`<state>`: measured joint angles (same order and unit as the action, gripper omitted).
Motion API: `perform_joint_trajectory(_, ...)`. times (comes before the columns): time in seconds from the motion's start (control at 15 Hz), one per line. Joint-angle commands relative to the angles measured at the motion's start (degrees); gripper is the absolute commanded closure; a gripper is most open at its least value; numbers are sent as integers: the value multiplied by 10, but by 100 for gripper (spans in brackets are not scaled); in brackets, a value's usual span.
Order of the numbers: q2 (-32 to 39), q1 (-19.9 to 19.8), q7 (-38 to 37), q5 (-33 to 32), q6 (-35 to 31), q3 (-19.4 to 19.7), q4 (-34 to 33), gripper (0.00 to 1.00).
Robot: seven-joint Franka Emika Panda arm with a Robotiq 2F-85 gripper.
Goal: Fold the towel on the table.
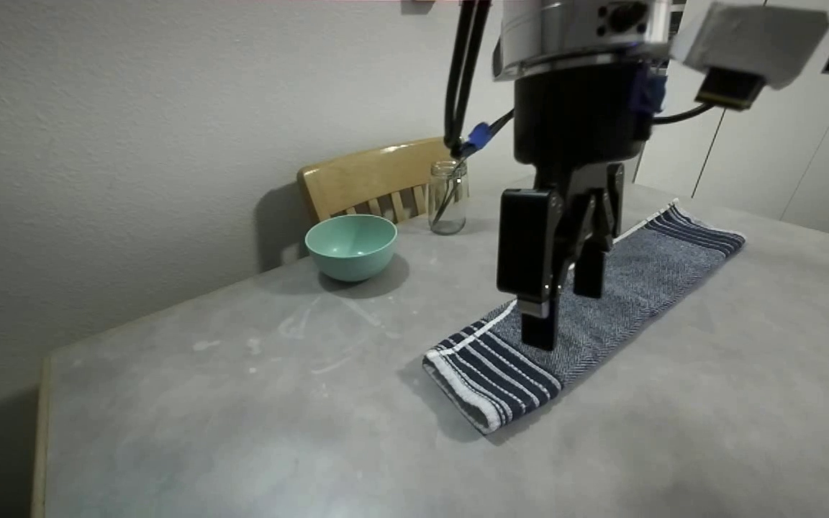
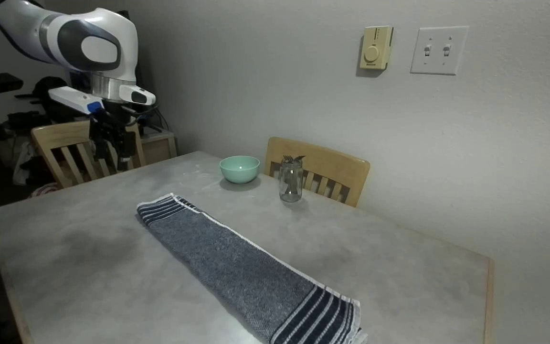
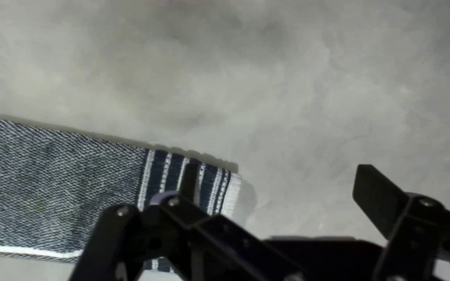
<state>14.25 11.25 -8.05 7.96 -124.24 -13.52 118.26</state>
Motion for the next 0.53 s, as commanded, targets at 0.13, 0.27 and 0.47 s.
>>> perform_joint_trajectory(0.13,22,8,16,5,-1,6,-19,0)
perform_joint_trajectory(0.27,27,22,-57,-13,5,17,-31,0)
perform_joint_trajectory(0.47,65,38,-111,-38,4,26,-71,0)
